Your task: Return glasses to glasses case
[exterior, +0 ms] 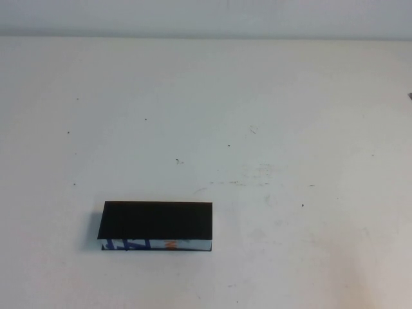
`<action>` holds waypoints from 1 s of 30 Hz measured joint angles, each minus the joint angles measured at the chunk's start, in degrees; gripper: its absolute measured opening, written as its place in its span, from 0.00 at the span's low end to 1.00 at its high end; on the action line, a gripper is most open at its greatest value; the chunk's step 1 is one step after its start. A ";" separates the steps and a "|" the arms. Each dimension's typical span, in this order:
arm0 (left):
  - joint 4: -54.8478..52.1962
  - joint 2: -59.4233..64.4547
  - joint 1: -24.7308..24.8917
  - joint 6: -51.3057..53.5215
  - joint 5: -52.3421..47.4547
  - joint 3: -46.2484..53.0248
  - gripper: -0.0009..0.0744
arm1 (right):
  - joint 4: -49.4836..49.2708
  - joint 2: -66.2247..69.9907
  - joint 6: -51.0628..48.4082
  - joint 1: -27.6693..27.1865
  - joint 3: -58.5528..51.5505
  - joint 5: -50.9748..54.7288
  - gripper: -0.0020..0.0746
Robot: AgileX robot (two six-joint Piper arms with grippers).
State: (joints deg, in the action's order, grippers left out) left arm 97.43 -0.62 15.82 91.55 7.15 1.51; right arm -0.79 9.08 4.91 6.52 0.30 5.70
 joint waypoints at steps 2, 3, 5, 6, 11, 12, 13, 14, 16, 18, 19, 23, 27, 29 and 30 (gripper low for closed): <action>0.00 0.00 0.00 0.00 0.11 0.00 0.01 | -0.41 -3.13 0.00 -2.26 -1.35 0.46 0.01; 0.10 0.00 0.00 0.00 0.11 0.00 0.01 | -0.52 -4.79 0.00 -2.65 -1.64 0.76 0.01; 0.10 0.00 0.00 0.00 0.21 0.00 0.01 | -0.52 -7.95 0.00 -2.83 -1.78 2.76 0.01; 0.10 0.00 0.00 0.00 0.19 0.00 0.01 | -0.52 -8.90 0.00 -2.93 -1.78 4.28 0.01; 0.10 0.00 0.00 0.00 0.33 0.00 0.01 | -0.52 -9.54 -2.60 -2.38 -1.89 13.32 0.01; 0.10 0.00 0.00 0.00 0.55 0.00 0.01 | -0.52 -9.54 -3.75 -1.88 -1.88 14.09 0.01; 0.10 0.00 0.00 0.00 0.67 0.00 0.01 | -0.52 -9.54 -4.91 -1.44 -1.88 14.35 0.01; 0.10 0.00 0.00 0.00 0.78 0.00 0.01 | -0.52 -9.54 -5.57 -0.92 -1.88 14.48 0.01; 0.10 0.00 0.00 0.00 1.01 0.00 0.01 | -0.52 -9.54 -6.46 -0.52 -1.88 14.57 0.01; 0.10 0.00 0.00 0.00 1.01 0.00 0.01 | -0.52 -9.54 -6.80 -0.38 -1.88 14.57 0.01; 0.10 0.00 0.00 0.00 1.01 0.00 0.01 | -0.52 -9.54 -6.92 -0.25 -1.88 14.60 0.01; 0.10 0.00 0.00 0.00 1.02 0.00 0.01 | -0.52 -9.54 -7.05 -0.15 -1.88 14.60 0.01; 0.10 0.00 0.00 0.00 1.12 0.00 0.01 | -0.52 -9.54 -7.14 -0.15 -1.88 14.60 0.01; 0.10 0.00 0.00 0.00 1.12 0.00 0.01 | -0.52 -9.54 -7.14 -0.15 -1.88 14.60 0.01; 0.10 0.00 0.00 0.00 1.12 0.00 0.01 | -0.52 -9.54 -7.14 -0.15 -1.88 14.60 0.01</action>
State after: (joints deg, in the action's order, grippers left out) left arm 97.52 -0.62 15.82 91.55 8.27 1.51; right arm -1.32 -0.46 -2.23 6.37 -1.58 20.30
